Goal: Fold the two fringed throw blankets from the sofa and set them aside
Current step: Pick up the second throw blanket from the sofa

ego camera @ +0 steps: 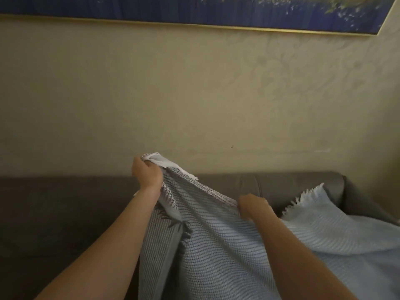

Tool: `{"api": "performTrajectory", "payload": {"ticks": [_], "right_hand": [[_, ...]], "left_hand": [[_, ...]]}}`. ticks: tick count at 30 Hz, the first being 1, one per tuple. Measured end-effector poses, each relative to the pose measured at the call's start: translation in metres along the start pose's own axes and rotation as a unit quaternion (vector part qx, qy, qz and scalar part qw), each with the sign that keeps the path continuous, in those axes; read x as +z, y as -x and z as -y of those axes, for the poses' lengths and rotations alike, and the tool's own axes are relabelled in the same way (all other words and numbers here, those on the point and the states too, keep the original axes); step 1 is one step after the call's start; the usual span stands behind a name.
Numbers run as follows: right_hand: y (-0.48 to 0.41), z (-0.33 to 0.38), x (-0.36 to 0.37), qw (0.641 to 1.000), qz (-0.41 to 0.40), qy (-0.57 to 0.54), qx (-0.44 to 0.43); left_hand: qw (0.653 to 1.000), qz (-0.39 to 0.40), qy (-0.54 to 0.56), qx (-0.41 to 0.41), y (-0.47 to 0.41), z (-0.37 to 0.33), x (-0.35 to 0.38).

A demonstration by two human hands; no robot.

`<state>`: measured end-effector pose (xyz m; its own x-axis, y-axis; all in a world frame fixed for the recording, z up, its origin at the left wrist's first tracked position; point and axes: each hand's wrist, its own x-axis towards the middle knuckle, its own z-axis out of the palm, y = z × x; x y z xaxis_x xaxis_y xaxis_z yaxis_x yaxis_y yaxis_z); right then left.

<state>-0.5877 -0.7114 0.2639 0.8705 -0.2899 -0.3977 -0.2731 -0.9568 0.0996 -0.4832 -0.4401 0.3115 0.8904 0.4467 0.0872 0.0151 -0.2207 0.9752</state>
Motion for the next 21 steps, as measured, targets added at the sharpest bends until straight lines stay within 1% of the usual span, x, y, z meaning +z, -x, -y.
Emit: {"api": "performTrajectory", "payload": {"ticks": [3, 6, 9, 10, 12, 14, 15, 16, 18, 19, 21], "right_hand": [[0.002, 0.016, -0.012, 0.995, -0.100, -0.014, -0.017], [0.005, 0.036, -0.030, 0.981, -0.171, -0.069, -0.057], [0.009, 0.059, -0.047, 0.951, -0.239, -0.170, -0.102], [0.011, 0.067, -0.053, 0.936, -0.262, -0.200, -0.120], [0.018, 0.085, -0.065, 0.908, -0.300, -0.252, -0.151], [0.026, 0.106, -0.081, 0.881, -0.327, -0.288, -0.183], [0.030, 0.116, -0.090, 0.868, -0.344, -0.299, -0.199], [0.033, 0.129, -0.099, 0.852, -0.361, -0.311, -0.218], [0.043, 0.151, -0.114, 0.810, -0.390, -0.353, -0.260], [0.047, 0.161, -0.121, 0.785, -0.399, -0.388, -0.274], [0.051, 0.170, -0.130, 0.750, -0.416, -0.437, -0.272]], "left_hand": [[0.996, 0.074, -0.033, 0.049, 0.007, 0.003, 0.002], [0.982, 0.157, -0.056, 0.091, 0.015, 0.008, 0.004], [0.963, 0.256, -0.046, 0.072, 0.025, 0.003, 0.001], [0.951, 0.299, -0.045, 0.068, 0.029, 0.000, -0.003], [0.912, 0.399, -0.064, 0.072, 0.033, -0.003, -0.011], [0.875, 0.474, -0.068, 0.072, 0.032, 0.003, -0.017], [0.869, 0.485, -0.069, 0.074, 0.032, 0.008, -0.018], [0.875, 0.474, -0.062, 0.078, 0.031, 0.011, -0.020], [0.912, 0.397, -0.056, 0.088, 0.029, 0.013, -0.023], [0.934, 0.342, -0.057, 0.089, 0.023, 0.014, -0.025], [0.966, 0.238, -0.037, 0.093, 0.008, 0.013, -0.029]]}}
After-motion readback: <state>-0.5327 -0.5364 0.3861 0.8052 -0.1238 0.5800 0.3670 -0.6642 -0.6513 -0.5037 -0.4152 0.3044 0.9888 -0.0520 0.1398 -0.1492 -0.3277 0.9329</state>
